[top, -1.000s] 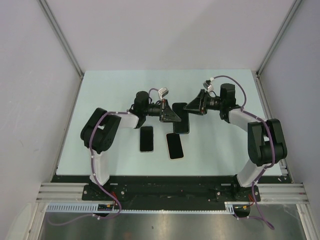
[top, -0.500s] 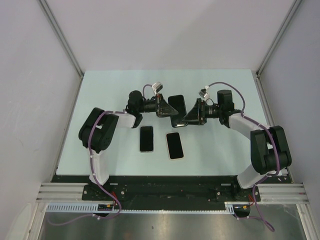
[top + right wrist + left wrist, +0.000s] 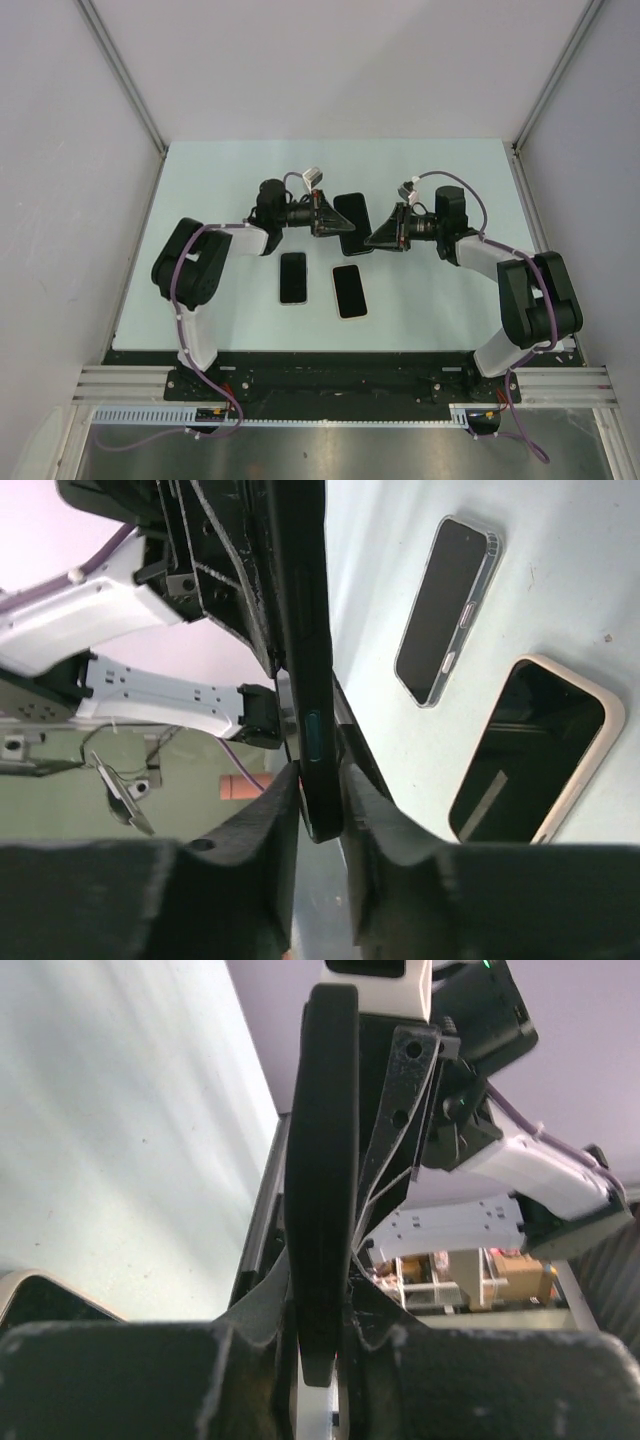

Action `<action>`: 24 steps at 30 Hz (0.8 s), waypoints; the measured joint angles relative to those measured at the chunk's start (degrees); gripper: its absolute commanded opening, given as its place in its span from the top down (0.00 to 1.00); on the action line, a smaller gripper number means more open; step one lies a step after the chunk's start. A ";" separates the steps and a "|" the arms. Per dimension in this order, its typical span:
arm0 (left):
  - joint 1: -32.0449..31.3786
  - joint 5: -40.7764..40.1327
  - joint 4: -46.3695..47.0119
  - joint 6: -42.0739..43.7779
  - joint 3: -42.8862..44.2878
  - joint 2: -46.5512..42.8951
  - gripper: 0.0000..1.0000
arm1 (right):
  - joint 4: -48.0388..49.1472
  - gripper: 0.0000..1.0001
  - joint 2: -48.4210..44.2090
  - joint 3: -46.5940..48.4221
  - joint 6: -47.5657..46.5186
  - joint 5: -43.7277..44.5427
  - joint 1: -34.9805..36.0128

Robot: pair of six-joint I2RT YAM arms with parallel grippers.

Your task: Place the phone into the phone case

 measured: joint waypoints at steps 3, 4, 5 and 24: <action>0.07 -1.95 -12.70 7.50 1.36 -3.48 1.00 | 3.32 1.00 0.02 -1.33 3.65 0.70 0.07; 0.04 -2.47 -17.88 10.43 2.71 -4.72 1.00 | 4.59 1.00 0.02 -1.42 4.68 0.59 0.11; 0.04 -2.99 -22.36 12.96 4.20 -5.84 1.00 | 5.90 1.00 0.02 -1.42 5.38 0.68 0.11; -1.81 -3.19 -32.92 22.45 5.88 -8.81 1.00 | 12.92 0.46 0.20 -1.44 9.35 1.64 1.73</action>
